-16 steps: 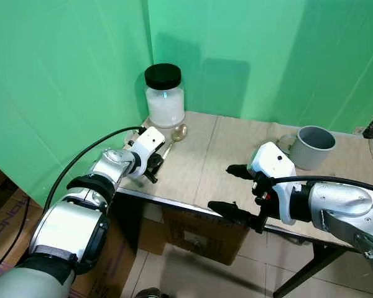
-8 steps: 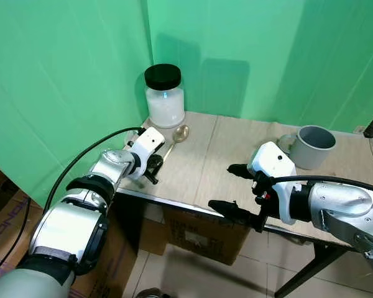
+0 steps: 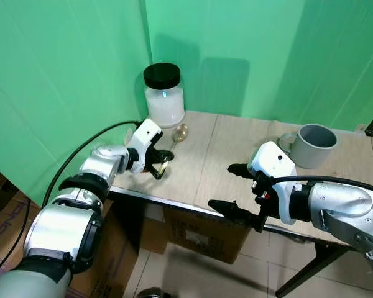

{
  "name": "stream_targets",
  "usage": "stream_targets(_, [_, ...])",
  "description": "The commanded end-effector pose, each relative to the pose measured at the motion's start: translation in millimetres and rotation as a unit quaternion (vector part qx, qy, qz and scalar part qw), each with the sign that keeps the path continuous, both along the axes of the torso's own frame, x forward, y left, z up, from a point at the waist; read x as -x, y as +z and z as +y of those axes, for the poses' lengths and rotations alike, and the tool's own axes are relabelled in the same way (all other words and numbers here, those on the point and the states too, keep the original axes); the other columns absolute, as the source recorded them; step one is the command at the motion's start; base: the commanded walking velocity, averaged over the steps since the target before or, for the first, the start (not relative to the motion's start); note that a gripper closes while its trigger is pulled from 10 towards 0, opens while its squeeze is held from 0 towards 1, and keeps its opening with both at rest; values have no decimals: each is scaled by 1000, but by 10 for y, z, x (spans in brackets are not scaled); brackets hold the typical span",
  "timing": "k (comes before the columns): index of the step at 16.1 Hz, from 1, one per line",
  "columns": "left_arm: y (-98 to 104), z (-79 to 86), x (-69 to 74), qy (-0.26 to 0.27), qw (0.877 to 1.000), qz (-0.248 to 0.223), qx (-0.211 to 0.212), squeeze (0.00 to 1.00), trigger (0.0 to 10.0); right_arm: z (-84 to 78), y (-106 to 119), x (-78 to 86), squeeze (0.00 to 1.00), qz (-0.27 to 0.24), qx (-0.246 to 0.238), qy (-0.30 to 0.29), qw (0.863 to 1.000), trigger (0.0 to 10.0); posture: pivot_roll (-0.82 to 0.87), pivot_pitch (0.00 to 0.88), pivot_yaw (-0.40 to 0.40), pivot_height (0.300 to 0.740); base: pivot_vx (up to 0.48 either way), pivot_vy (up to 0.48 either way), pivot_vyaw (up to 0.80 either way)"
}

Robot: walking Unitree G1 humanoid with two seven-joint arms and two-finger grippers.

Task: Setting the table

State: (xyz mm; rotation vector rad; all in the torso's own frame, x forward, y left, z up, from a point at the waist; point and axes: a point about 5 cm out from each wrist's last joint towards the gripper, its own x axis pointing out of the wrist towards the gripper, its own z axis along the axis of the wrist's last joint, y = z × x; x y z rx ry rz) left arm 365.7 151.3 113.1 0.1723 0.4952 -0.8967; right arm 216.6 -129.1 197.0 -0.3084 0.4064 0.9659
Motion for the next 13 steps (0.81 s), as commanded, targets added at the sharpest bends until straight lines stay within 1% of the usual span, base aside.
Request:
stream_targets(1, [0,49,20,-11,1000,-2,-8,0,0,2,29,35,0,-5,2,3,1000,10000,-43,0,89,740,0,0,0])
stream_targets(2, [-31,65,42,-21,999,-15,-32,0,0,2,30,38,0,-5,2,2,1000,10000,-40,0,83,740,0,0,0])
stream_targets(3, [-44,75,35,-11,999,-24,-45,0,1451,4,31,37,0,-5,1,3,1000,10000,-39,0,83,740,0,0,0])
stream_targets(4, [-62,90,19,10,998,-33,-59,0,10000,5,32,32,0,-4,1,3,1000,10000,-40,0,79,740,0,0,0])
stream_targets(5, [-34,85,-9,33,998,-37,-40,1000,10000,3,32,29,0,-4,2,3,1000,10000,-45,0,76,740,0,0,0])
stream_targets(6, [9,67,-45,51,997,-49,-31,1000,10000,-1,32,30,0,-5,3,2,1000,10000,-49,0,73,740,0,0,0])
stream_targets(7, [43,63,-88,82,994,-65,-32,1000,10000,-8,38,11,0,-12,2,-11,1000,10000,-54,0,68,740,0,0,0])
stream_targets(11, [62,78,-137,132,988,-73,-32,1000,10000,34,101,-2,0,-29,-18,-14,999,10000,-67,0,33,740,0,0,0])
stream_targets(13, [89,81,-164,144,985,-81,-47,1000,10000,46,197,-69,0,-57,-39,-31,997,10000,-68,1,14,740,0,0,0])
